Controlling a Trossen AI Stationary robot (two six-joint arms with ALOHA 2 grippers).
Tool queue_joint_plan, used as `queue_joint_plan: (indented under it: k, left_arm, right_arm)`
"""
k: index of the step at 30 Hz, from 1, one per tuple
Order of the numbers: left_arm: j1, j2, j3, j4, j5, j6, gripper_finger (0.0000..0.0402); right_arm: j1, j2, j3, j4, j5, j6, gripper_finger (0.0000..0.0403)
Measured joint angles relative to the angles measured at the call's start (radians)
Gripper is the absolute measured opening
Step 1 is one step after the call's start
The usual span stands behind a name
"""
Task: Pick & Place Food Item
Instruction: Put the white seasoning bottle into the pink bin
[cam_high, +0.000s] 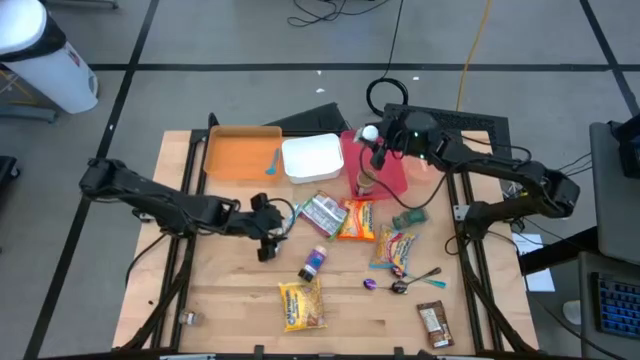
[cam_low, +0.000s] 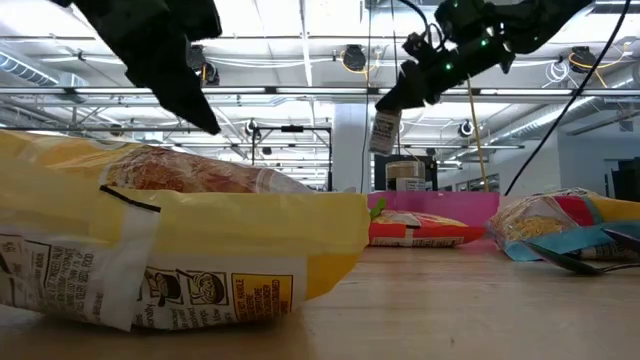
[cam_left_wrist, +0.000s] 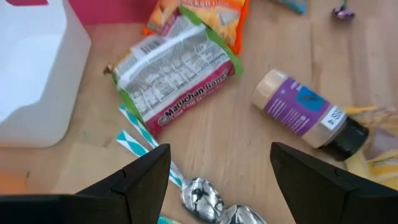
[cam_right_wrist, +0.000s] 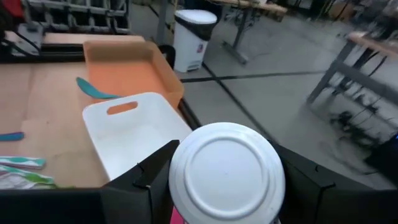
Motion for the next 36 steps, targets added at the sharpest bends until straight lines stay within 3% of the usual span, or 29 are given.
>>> queue_joint_plan:
  k: [9,20,29,36]
  left_arm:
    - [0.0,0.119,0.0,0.033,0.008,-0.019,0.0282]
    - [0.0,0.129,0.0,0.074,0.009,-0.015,0.0282]
    - [0.0,0.129,0.0,0.081,0.01,-0.004,0.0282]
    - [0.0,0.129,0.0,0.085,0.01,-0.004,0.0282]
  right_arm:
    - [-0.109,0.112,0.0,-0.048,-0.022,0.001,0.0194]
    - [-0.182,0.278,0.0,-0.033,-0.022,-0.003,0.0194]
    - [-0.24,0.304,0.0,-0.028,-0.019,0.004,0.0194]
    - [-0.274,0.304,-0.004,-0.022,-0.015,0.112,0.0194]
